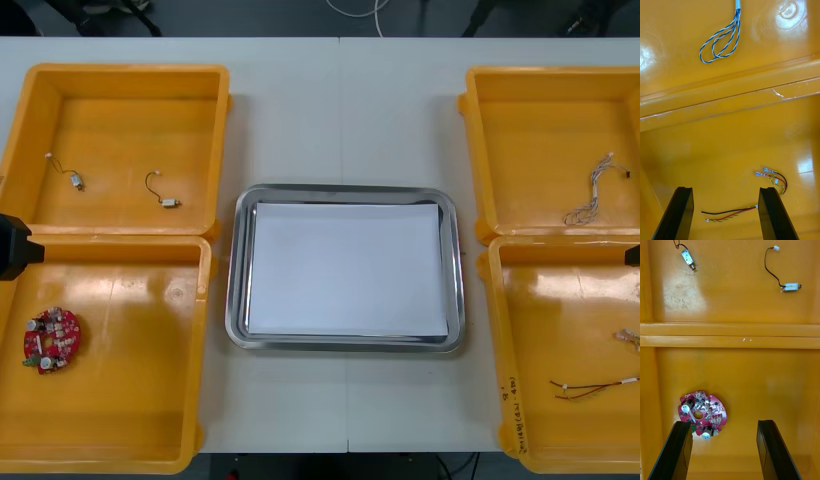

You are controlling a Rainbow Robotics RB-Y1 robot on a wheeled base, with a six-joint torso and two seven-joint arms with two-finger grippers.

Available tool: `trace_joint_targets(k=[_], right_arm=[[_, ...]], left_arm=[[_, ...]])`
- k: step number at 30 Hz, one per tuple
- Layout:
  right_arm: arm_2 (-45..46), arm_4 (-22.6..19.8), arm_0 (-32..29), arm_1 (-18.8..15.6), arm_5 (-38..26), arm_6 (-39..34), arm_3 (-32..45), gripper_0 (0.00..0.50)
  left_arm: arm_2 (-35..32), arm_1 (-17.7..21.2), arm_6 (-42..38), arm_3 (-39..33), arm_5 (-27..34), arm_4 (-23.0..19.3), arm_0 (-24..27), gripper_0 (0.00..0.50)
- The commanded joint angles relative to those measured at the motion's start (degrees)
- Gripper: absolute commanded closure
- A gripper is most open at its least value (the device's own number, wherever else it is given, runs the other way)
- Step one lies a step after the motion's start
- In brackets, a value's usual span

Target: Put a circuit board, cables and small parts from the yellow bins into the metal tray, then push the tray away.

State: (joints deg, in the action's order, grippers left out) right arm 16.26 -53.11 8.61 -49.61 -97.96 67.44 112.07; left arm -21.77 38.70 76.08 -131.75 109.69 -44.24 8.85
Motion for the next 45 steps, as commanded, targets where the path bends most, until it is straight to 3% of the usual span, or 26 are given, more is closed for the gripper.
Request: trace_joint_targets(k=[1,14,16,18,22,37,45], right_arm=[[2.19,-0.41,-0.61,-2.69,-0.3,1.73,1.57,0.0],[2.19,-0.41,-0.61,-2.69,-0.3,1.73,1.57,0.0],[2.72,0.02,0.27,-3.22,0.23,1.73,1.57,0.0],[2.9,0.82,1.41,-3.92,1.2,1.82,2.19,0.0],[2.02,2.66,1.32,-3.57,1.81,1.64,3.07,0.0],[1.93,2.13,-1.4,-3.13,1.9,0.59,2.98,0.0],[1.93,0.46,-2.63,-3.13,1.99,-0.29,3.16,0.0]], left_arm=[[-0.82,0.15,4.07,-1.67,0.31,0.38,-0.76,0.0],[-0.82,0.15,4.07,-1.67,0.31,0.38,-0.76,0.0],[-0.82,0.15,4.07,-1.67,0.31,0.38,-0.76,0.0],[-0.11,-2.22,4.16,-0.27,0.31,0.38,-3.14,0.0],[-0.03,-2.05,4.43,-0.35,0.31,0.2,-3.14,0.0],[1.91,2.87,7.5,-0.35,0.31,-2.52,-3.66,0.0],[2.17,6.83,12.34,-0.35,0.31,-4.81,-7.62,0.0]])
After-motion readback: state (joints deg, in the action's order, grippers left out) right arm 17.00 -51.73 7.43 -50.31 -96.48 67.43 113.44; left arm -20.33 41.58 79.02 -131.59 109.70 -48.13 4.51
